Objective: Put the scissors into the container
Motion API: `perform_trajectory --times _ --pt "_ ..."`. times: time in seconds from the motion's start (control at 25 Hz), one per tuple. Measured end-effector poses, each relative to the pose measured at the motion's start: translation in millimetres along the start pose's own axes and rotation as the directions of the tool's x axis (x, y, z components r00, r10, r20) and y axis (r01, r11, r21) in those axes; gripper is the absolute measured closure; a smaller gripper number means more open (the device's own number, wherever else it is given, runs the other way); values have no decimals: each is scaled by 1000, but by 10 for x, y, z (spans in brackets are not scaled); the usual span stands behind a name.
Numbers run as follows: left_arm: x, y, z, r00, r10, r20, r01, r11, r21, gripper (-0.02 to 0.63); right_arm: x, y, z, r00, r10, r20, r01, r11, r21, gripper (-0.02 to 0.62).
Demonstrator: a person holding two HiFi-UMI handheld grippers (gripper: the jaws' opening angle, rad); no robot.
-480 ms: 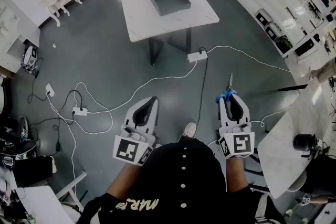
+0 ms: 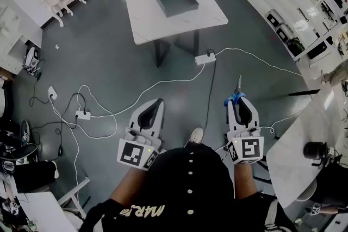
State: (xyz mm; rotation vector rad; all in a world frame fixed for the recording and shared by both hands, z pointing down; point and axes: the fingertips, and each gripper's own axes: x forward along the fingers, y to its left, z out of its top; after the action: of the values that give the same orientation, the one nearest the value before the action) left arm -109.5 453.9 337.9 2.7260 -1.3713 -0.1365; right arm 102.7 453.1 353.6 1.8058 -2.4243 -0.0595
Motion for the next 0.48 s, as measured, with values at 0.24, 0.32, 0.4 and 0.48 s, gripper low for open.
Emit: perform_trajectory --times 0.24,0.32,0.4,0.48 --pt "155 33 -6 1000 15 -8 -15 1000 0 580 141 -94 29 1000 21 19 -21 1000 15 495" --pt "225 31 -26 1000 22 -11 -22 1000 -2 580 184 -140 21 999 33 29 -34 999 16 495" --pt "298 20 -41 999 29 -14 -29 1000 -5 580 225 -192 14 999 43 30 -43 999 10 495" --pt "387 9 -55 999 36 -17 -37 999 -8 580 279 -265 5 998 50 29 -50 999 11 495"
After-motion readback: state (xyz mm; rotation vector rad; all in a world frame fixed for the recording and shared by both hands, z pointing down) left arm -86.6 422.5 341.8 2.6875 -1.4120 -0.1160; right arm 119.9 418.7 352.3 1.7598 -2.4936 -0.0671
